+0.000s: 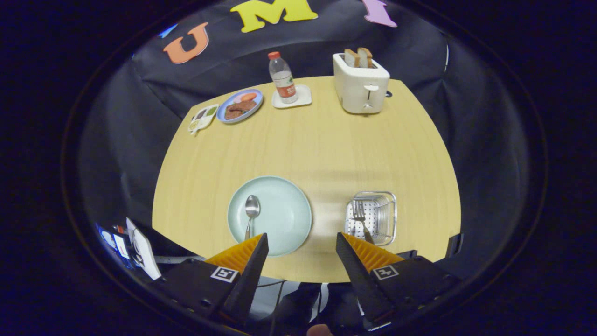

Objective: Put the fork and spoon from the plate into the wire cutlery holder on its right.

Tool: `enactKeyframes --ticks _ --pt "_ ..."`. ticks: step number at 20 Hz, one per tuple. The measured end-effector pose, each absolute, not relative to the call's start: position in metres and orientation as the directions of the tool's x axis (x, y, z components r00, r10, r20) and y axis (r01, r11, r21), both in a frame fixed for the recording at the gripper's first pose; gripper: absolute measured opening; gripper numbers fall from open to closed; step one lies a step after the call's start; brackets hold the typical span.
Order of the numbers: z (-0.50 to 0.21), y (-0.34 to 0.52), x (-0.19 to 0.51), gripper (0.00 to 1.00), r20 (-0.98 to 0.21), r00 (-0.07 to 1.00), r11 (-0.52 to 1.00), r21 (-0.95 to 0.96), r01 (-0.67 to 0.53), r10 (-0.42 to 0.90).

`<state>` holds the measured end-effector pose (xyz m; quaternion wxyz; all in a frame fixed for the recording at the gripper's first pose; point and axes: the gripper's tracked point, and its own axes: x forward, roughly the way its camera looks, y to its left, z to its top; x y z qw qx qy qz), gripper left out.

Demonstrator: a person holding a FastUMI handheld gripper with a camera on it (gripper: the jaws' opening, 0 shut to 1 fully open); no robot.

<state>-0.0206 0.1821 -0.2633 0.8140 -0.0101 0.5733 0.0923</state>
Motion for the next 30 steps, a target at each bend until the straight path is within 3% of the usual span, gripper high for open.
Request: enactKeyframes --ticks 4,16,23,26,28,30 --pt "-0.299 0.233 -0.041 0.89 -0.942 0.288 0.977 0.122 -0.177 0.170" --pt "-0.392 0.299 -0.047 0.89 -0.969 0.226 0.977 0.048 -0.208 0.096" --pt "-0.405 0.308 -0.047 0.69 -0.974 0.204 0.985 0.072 -0.156 0.103" --pt "-0.402 0.306 -0.044 0.70 -0.971 0.219 0.988 0.066 -0.138 0.096" --pt "-0.410 0.300 -0.044 0.50 -0.975 0.203 0.991 0.067 -0.114 0.089" --pt "-0.415 0.300 -0.047 0.52 -0.980 0.177 0.993 0.081 -0.092 0.096"
